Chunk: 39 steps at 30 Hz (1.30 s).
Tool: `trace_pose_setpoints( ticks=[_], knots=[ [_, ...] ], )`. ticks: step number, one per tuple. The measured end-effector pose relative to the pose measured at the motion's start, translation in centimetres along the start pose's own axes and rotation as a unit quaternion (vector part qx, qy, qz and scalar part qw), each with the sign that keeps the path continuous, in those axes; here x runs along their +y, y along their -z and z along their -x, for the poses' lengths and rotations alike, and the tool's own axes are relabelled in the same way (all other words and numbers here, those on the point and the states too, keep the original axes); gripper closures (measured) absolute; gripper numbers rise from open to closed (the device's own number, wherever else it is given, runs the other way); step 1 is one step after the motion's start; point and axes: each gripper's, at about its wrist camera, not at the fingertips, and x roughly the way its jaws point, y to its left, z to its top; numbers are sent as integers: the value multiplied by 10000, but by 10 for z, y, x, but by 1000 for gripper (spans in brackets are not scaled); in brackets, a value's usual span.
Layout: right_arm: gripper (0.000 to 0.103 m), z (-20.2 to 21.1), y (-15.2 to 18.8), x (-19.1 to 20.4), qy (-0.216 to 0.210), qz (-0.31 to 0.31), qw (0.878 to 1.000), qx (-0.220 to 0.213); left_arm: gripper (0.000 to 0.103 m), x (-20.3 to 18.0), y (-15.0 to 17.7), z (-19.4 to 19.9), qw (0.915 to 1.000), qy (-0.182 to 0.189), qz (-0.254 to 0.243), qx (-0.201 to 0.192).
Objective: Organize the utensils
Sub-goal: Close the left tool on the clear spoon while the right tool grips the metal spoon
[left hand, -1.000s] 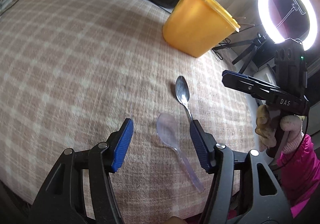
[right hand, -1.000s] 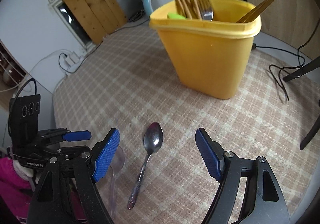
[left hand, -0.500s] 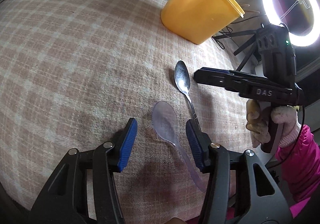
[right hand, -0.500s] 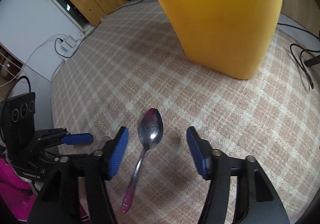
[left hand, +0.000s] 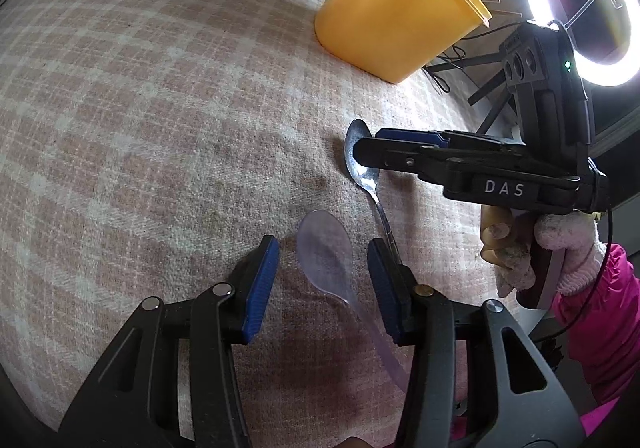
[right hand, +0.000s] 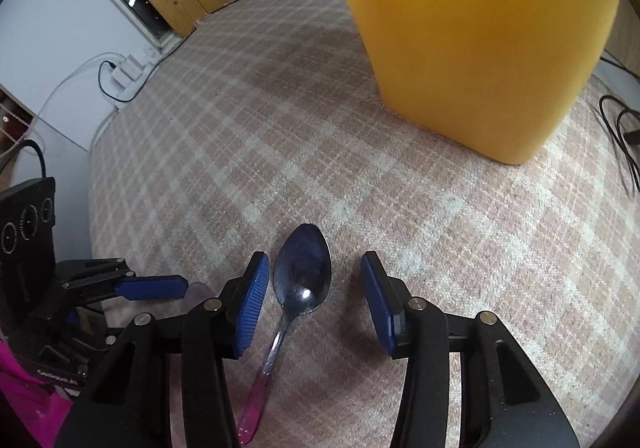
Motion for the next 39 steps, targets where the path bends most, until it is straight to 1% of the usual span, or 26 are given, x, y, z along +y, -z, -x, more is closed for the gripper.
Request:
trace_pose_setpoints(
  ticks=[1, 2, 6, 8, 10, 11, 13, 15, 16, 17, 18, 20, 22, 23, 24, 26, 35, 39],
  knots=[
    [57, 0, 0, 1, 53, 20, 10000, 3, 63, -2, -1, -4, 10000, -42, -11, 15],
    [57, -1, 0, 4, 134, 56, 9999, 3, 64, -3, -3, -6, 10000, -79, -35, -1],
    [57, -5, 1, 15, 541, 263, 9982, 17, 65, -9, -4, -10, 9998, -160, -152, -10],
    [57, -7, 0, 20, 718, 375, 9967, 48, 71, -11, -4, -12, 9995, -237, -229, -18],
    [61, -9, -1, 24, 910, 471, 9947, 80, 76, -10, -4, -13, 9993, -292, -240, -30],
    [65, -9, -1, 25, 999, 508, 9937, 90, 76, -9, -5, -14, 9993, -301, -231, -32],
    [68, -10, -1, 26, 1096, 555, 9924, 112, 77, -10, -6, -15, 9991, -338, -264, -46],
    [70, -11, -2, 28, 1156, 576, 9915, 140, 82, -11, -5, -15, 9986, -418, -314, -71],
    [71, -12, -3, 29, 1178, 594, 9911, 153, 89, -10, -4, -15, 9984, -443, -341, -72],
    [76, -12, -3, 31, 1203, 606, 9908, 157, 95, -10, -4, -17, 9984, -455, -342, -38],
    [76, -12, -3, 31, 1231, 607, 9904, 165, 95, -9, -3, -16, 9984, -456, -335, -46],
    [78, -11, -4, 31, 1241, 578, 9905, 152, 96, -9, -3, -16, 9983, -465, -330, -70],
    [86, -10, -6, 32, 1230, 529, 9909, 109, 97, -8, -3, -15, 9985, -444, -297, -79],
    [93, -7, -7, 31, 1217, 506, 9912, 76, 97, -8, -3, -14, 9986, -441, -280, -85],
    [96, -6, -8, 31, 1171, 483, 9919, 76, 97, -8, -2, -13, 9986, -441, -278, -86],
    [98, -4, -8, 31, 1064, 446, 9933, 102, 98, -7, -3, -13, 9985, -451, -309, -80],
    [99, -12, -10, 28, 802, 246, 9962, 222, 99, -13, -4, -9, 9972, -573, -467, -89],
    [99, -8, -9, 26, 740, 151, 9970, 186, 99, -12, -5, -10, 9977, -557, -388, -87]
  ],
)
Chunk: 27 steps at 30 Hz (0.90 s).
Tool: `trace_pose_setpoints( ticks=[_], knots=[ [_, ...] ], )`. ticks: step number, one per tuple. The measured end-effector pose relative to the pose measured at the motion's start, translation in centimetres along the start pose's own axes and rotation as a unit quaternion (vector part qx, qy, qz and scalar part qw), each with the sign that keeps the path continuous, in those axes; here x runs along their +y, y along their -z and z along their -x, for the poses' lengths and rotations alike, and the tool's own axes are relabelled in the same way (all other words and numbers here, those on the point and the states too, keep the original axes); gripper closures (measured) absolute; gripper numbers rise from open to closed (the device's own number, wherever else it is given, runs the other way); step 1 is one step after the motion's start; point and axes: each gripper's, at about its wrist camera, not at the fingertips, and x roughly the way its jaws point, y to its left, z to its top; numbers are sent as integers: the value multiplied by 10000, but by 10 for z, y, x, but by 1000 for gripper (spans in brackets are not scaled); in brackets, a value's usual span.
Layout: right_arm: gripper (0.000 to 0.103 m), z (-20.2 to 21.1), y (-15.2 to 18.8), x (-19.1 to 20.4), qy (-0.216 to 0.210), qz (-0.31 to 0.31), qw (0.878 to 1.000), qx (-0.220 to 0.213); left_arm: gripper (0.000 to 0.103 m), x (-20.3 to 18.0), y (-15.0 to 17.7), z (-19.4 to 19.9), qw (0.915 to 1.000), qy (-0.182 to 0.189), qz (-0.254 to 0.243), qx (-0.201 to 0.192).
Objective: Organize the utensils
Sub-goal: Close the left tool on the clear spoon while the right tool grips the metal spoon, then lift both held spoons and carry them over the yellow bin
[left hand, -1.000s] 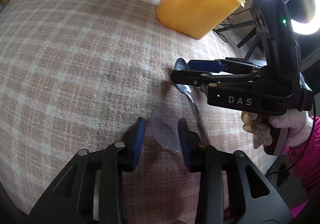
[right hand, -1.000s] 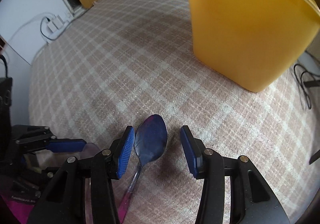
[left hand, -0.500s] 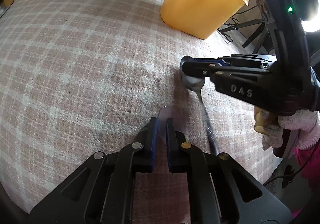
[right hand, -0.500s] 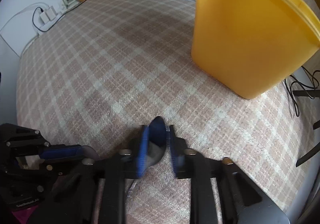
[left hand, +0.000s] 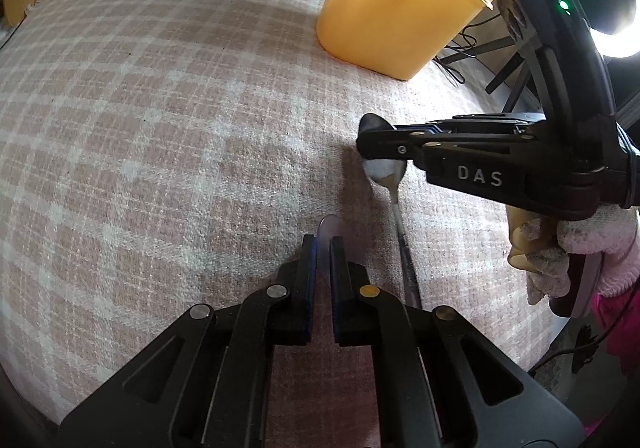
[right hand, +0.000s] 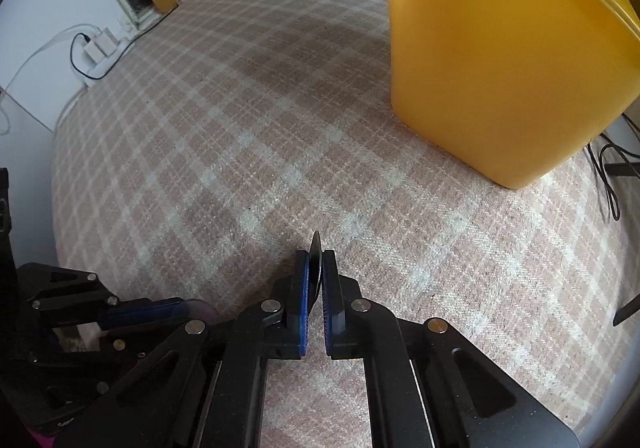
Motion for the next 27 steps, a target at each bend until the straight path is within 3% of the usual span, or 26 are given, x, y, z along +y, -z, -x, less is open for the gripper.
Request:
trace_pose_setpoints(
  ticks=[6, 10, 27],
  knots=[
    [100, 4, 3, -5, 3, -96, 9999, -33, 99, 6, 0, -2, 9997, 70, 164, 147],
    [100, 7, 6, -8, 2, -179, 9998, -95, 100, 0, 0, 2, 10000, 25, -41, 56],
    [101, 73, 22, -20, -50, -636, 9924, -1050, 103, -5, -16, 74, 9937, -357, -436, -970]
  ],
)
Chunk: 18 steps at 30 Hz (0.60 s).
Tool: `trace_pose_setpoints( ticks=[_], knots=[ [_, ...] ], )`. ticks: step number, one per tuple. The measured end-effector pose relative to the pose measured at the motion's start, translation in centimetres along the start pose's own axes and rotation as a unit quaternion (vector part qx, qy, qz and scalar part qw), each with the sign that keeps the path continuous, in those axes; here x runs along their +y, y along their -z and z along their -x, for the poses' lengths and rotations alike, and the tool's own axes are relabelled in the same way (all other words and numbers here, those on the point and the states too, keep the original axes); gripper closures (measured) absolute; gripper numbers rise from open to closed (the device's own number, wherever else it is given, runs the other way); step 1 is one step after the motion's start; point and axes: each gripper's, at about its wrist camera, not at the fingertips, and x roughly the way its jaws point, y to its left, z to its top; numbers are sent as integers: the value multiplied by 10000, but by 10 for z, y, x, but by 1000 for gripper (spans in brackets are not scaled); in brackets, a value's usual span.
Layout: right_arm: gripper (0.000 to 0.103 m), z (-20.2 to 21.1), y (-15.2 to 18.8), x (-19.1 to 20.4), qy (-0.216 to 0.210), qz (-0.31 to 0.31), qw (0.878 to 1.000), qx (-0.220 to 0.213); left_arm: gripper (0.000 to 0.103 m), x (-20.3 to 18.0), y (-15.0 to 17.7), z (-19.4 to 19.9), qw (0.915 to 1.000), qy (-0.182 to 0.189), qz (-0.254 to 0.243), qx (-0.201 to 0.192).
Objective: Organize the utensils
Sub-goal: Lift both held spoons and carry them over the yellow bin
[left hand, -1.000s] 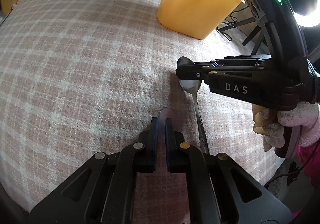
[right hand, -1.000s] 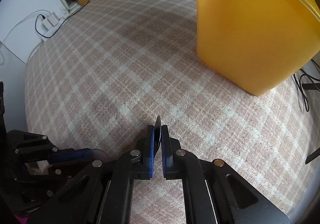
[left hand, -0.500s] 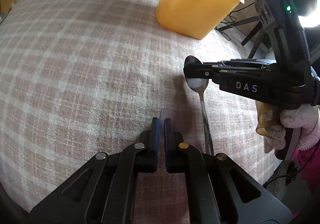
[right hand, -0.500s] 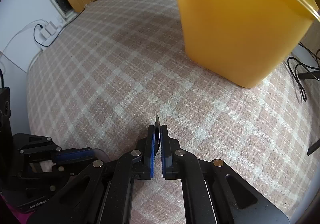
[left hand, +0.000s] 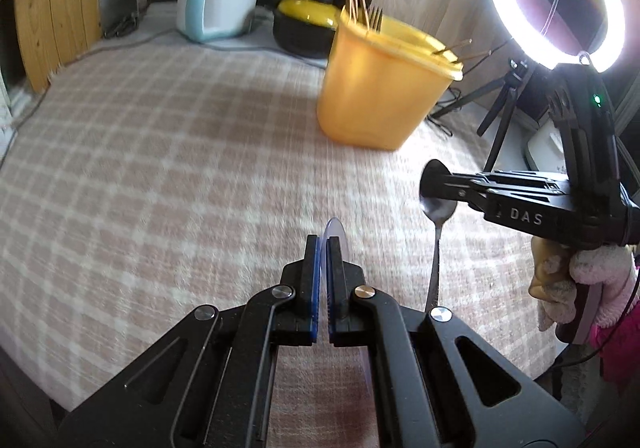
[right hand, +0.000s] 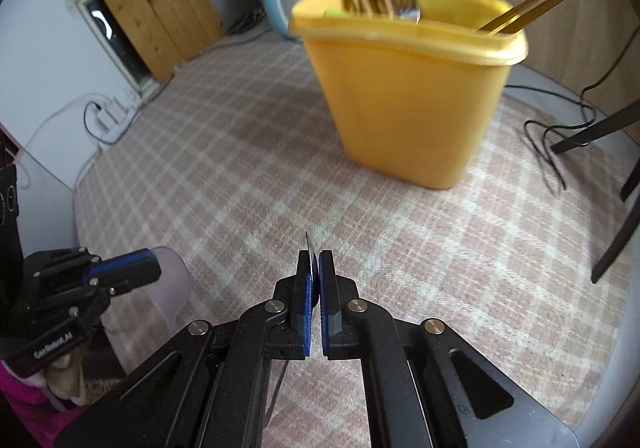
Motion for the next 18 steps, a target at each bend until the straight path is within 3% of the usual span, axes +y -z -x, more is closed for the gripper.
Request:
trace_pose_setpoints(
  ticks=[18],
  knots=[
    [101, 64, -12, 4, 334, -139, 9950, -929, 103, -3, -54, 29, 9964, 198, -181, -807]
  ],
)
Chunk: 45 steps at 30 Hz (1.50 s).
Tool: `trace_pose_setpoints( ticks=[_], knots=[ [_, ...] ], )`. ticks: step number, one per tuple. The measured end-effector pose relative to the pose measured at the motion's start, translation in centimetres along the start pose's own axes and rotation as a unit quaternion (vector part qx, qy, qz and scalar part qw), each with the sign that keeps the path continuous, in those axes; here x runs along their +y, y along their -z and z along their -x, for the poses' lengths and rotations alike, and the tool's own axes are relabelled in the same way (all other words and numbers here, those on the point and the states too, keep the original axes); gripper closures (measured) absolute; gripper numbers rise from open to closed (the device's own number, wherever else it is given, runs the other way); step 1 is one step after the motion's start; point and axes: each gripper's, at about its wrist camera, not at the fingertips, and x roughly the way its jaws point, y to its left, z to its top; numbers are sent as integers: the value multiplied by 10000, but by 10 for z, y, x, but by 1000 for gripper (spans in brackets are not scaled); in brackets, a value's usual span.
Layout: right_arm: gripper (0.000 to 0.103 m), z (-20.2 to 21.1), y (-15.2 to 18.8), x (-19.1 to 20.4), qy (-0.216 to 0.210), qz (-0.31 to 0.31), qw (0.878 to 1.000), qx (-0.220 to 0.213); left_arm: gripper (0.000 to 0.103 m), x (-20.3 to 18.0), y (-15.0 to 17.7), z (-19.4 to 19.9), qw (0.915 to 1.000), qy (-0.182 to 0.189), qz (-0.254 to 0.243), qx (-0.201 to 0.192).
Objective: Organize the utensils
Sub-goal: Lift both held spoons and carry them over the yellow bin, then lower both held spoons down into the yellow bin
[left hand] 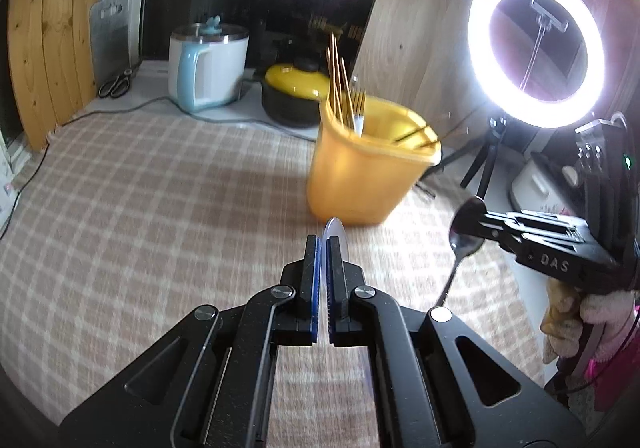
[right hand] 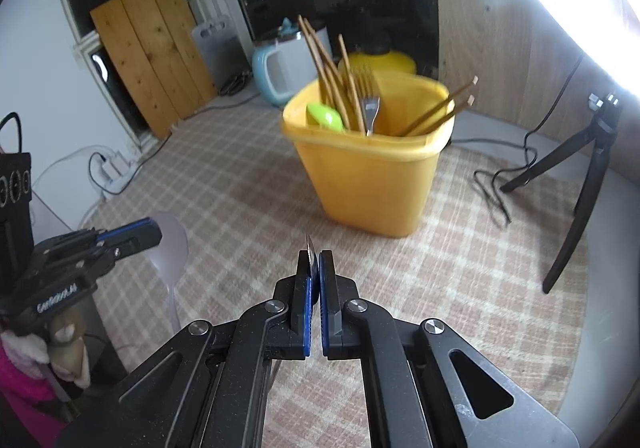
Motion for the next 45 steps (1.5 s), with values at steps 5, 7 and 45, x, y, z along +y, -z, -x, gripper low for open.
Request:
trace_pose_setpoints(
  ticks=[5, 7, 45],
  knots=[
    [101, 16, -11, 0, 83, -24, 9996, -258, 103, 4, -22, 3, 9996, 63, -31, -263],
    [101, 22, -16, 0, 131, -25, 9992, -374, 103, 5, -32, 2, 9993, 88, -49, -360],
    [101, 46, -122, -25, 1228, -321, 9745, -1849, 103, -22, -170, -54, 9837, -180, -580, -1691]
  ],
)
